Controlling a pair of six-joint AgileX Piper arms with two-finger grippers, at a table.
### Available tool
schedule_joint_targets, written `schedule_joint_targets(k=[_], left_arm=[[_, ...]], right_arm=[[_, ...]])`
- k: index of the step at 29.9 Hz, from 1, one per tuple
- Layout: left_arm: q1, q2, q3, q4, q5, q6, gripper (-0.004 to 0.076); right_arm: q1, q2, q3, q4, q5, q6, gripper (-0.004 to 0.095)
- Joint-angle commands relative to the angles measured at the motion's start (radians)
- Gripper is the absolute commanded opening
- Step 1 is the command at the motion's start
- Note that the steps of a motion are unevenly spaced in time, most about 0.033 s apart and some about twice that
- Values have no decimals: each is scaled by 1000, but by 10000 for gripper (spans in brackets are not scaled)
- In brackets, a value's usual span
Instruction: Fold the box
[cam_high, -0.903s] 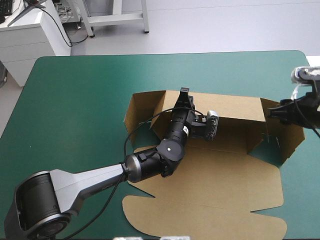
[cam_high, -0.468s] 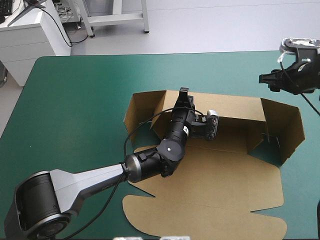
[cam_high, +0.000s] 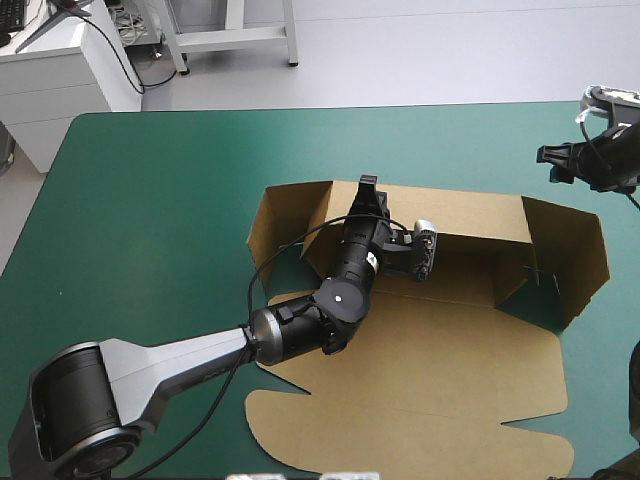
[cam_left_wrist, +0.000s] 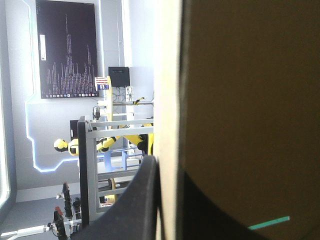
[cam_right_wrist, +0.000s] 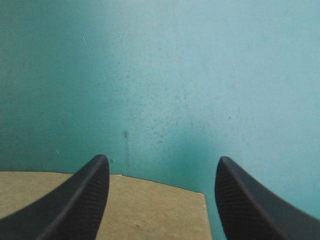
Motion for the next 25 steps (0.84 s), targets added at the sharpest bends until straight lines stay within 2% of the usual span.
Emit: schedule_joint_targets(k=[1, 6, 12, 17, 25], left_arm=[[-11, -37, -19, 8, -45, -62, -8], [-11, -33, -19, 30, -40, -100, -8], [-11, 7, -16, 118, 49, -131, -8], [-15, 25, -16, 118, 51, -217, -8], [-41, 25, -16, 118, 66, -222, -8]], right_arm=[[-26, -39, -34, 58, -29, -29, 577], [-26, -37, -34, 50, -43, -36, 577], [-26, -21, -34, 56, -51, -36, 577], [-26, 0, -34, 54, -55, -36, 577], [-26, 32, -34, 73, -39, -67, 577]])
